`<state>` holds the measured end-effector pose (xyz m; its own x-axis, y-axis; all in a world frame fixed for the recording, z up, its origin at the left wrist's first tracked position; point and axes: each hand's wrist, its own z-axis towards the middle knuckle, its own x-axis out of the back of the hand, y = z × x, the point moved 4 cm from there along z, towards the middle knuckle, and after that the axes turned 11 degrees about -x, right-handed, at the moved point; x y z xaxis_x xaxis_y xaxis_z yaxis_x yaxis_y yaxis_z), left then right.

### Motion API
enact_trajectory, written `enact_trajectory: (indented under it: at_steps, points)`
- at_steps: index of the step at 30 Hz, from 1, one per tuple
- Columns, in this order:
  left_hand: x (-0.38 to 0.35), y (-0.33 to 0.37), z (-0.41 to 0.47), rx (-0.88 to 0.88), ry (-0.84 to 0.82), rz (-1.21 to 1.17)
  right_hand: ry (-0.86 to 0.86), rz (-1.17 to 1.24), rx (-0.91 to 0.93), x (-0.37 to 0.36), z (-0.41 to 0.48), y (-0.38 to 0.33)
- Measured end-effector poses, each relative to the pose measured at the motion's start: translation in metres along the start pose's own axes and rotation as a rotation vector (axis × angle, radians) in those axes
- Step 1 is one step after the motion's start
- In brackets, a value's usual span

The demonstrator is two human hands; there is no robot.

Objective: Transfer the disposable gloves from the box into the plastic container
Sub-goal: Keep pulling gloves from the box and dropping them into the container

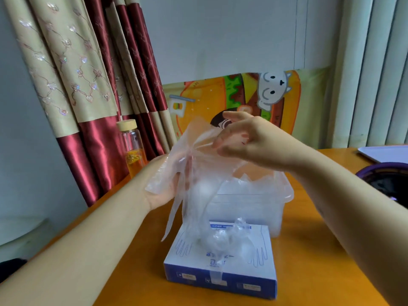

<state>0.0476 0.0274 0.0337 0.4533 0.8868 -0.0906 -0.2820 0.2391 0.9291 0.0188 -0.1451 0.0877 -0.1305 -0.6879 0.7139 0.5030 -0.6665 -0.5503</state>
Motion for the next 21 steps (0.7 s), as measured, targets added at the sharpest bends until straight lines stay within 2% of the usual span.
enact_trajectory:
  at_steps: [3,7,10,15,18,21]
  points:
    - [-0.002,0.0,0.006,0.133,-0.112,-0.08,-0.076,-0.003,-0.057,0.004,0.023,-0.006]
    - [0.02,-0.012,0.013,0.347,-0.092,-0.181,-0.01,0.012,-0.137,0.002,0.038,0.005]
    - [0.043,-0.012,0.02,0.367,-0.058,-0.241,-0.039,-0.036,-0.229,-0.009,0.041,0.027]
    - [0.047,-0.017,0.033,0.325,-0.241,0.307,-0.108,-0.218,-0.351,-0.02,0.046,0.065]
    - [0.019,-0.018,0.045,0.267,-0.348,0.787,-0.133,-0.287,-0.393,-0.023,0.047,0.079]
    - [0.01,-0.03,0.075,0.077,-0.253,1.216,-0.136,-0.387,-0.436,-0.026,0.047,0.093]
